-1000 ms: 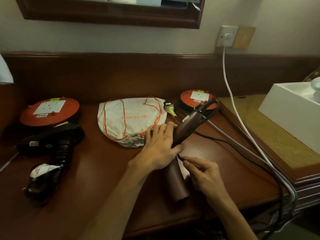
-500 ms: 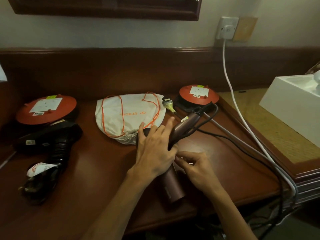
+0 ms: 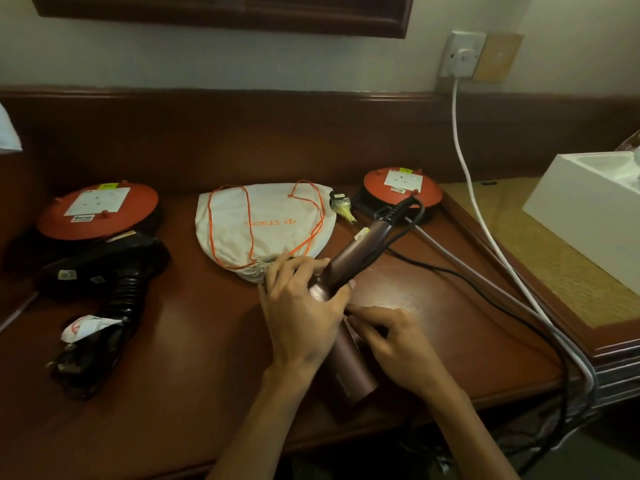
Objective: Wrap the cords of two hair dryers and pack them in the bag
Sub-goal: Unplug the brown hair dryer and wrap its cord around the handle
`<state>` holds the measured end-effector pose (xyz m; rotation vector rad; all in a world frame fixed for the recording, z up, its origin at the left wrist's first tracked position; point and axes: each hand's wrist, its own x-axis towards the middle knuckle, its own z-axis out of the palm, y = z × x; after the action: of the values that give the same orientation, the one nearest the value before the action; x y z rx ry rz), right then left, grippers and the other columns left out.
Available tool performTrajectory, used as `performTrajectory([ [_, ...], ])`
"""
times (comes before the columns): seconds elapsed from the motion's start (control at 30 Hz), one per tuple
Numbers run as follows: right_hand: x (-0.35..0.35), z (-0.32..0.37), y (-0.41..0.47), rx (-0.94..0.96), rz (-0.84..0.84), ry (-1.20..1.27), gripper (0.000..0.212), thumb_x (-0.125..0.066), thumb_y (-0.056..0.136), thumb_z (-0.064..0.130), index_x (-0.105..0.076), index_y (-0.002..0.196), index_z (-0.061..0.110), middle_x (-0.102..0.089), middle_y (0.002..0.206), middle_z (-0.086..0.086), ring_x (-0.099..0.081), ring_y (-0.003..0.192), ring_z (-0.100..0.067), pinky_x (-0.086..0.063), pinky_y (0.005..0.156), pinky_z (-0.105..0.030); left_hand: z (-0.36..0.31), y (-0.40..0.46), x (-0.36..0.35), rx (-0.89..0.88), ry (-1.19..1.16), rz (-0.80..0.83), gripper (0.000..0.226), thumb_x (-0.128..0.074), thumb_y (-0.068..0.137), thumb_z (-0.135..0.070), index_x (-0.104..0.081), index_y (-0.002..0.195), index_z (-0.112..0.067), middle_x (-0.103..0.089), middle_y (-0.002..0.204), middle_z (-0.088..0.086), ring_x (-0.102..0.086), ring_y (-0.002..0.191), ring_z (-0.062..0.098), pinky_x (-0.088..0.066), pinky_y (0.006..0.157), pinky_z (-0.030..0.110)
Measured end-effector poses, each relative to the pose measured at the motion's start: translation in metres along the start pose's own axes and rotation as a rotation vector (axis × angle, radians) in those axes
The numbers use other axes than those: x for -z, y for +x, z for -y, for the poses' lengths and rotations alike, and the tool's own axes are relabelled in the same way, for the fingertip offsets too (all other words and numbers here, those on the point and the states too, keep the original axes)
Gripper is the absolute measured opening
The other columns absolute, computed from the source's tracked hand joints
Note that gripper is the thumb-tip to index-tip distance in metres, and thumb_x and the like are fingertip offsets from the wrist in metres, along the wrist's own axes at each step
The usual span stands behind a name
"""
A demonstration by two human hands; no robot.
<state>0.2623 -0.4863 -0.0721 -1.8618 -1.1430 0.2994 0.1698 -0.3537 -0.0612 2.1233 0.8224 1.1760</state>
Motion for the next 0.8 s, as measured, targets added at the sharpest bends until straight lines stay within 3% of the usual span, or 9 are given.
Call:
performTrajectory([
  [0.17,0.0,0.002,-0.002,0.03,0.049,-0.004,0.036,-0.06,0.098,0.002,-0.072,0.123,0.023,-0.069,0.08,0.03,-0.065,0.079,0.003,-0.044,0.068,-0.01,0.014,0.01,0.014,0.033,-0.046,0.235,0.048,-0.071,0.066,-0.061,-0.066,0.107,-0.037,-0.055,0.137,-0.015,-0.032,0.142,0.013,-0.032,0.114,0.054],
  [0.3,-0.005,0.005,0.006,0.029,0.022,0.013,0.03,-0.063,0.097,0.007,-0.075,0.12,0.022,-0.075,0.092,0.015,-0.068,0.086,-0.005,-0.047,0.07,-0.013,0.024,0.015,0.027,0.056,-0.08,0.38,0.053,-0.062,0.064,-0.071,-0.056,0.107,-0.042,-0.038,0.154,-0.016,-0.017,0.151,0.013,-0.023,0.12,0.052],
  [0.43,-0.002,0.01,0.012,0.005,0.06,0.017,0.028,-0.062,0.098,0.008,-0.075,0.119,0.021,-0.072,0.098,0.023,-0.067,0.092,0.008,-0.049,0.077,-0.009,0.026,0.024,0.037,0.055,0.008,0.596,0.059,-0.053,0.068,-0.077,-0.044,0.115,-0.044,-0.026,0.158,-0.014,-0.004,0.153,0.016,-0.016,0.121,0.057],
  [0.5,0.0,0.011,0.013,0.002,0.047,0.05,0.028,-0.064,0.097,0.006,-0.076,0.117,0.021,-0.074,0.102,0.024,-0.068,0.097,0.008,-0.049,0.082,-0.009,0.026,0.028,0.039,0.073,0.008,0.67,0.057,-0.06,0.075,-0.071,-0.039,0.119,-0.041,-0.026,0.151,-0.018,-0.003,0.154,0.017,-0.015,0.12,0.059],
  [0.57,0.001,0.012,0.011,-0.002,0.019,0.082,0.03,-0.065,0.095,0.004,-0.077,0.113,0.024,-0.075,0.1,0.026,-0.069,0.099,0.006,-0.05,0.084,-0.01,0.025,0.029,0.037,0.092,-0.033,0.677,0.063,-0.066,0.084,-0.059,-0.033,0.131,-0.033,-0.029,0.136,-0.021,-0.003,0.154,0.021,-0.015,0.121,0.058],
  [0.67,0.0,0.01,0.008,-0.035,-0.014,0.137,0.03,-0.066,0.094,0.002,-0.077,0.107,0.027,-0.077,0.099,0.022,-0.071,0.098,0.002,-0.054,0.084,-0.016,0.022,0.023,0.03,0.101,-0.083,0.611,0.088,-0.068,0.085,-0.054,-0.018,0.152,-0.03,-0.041,0.135,-0.013,-0.002,0.155,0.021,-0.008,0.125,0.052],
  [0.73,-0.002,0.01,0.006,-0.083,-0.028,0.175,0.025,-0.065,0.095,0.004,-0.079,0.109,0.02,-0.078,0.099,0.017,-0.072,0.094,-0.001,-0.056,0.08,-0.021,0.023,0.021,0.024,0.065,-0.117,0.518,0.067,-0.073,0.08,-0.054,-0.037,0.134,-0.035,-0.045,0.142,-0.009,-0.009,0.155,0.021,-0.009,0.125,0.046],
  [0.8,-0.003,0.012,0.005,-0.164,-0.027,0.224,0.02,-0.065,0.096,0.008,-0.079,0.108,0.017,-0.077,0.083,0.012,-0.068,0.067,-0.004,-0.052,0.06,-0.025,0.023,0.022,0.021,0.028,-0.13,0.454,0.047,-0.079,0.075,-0.05,-0.051,0.11,-0.035,-0.041,0.154,-0.006,-0.015,0.154,0.016,-0.011,0.125,0.04],
])
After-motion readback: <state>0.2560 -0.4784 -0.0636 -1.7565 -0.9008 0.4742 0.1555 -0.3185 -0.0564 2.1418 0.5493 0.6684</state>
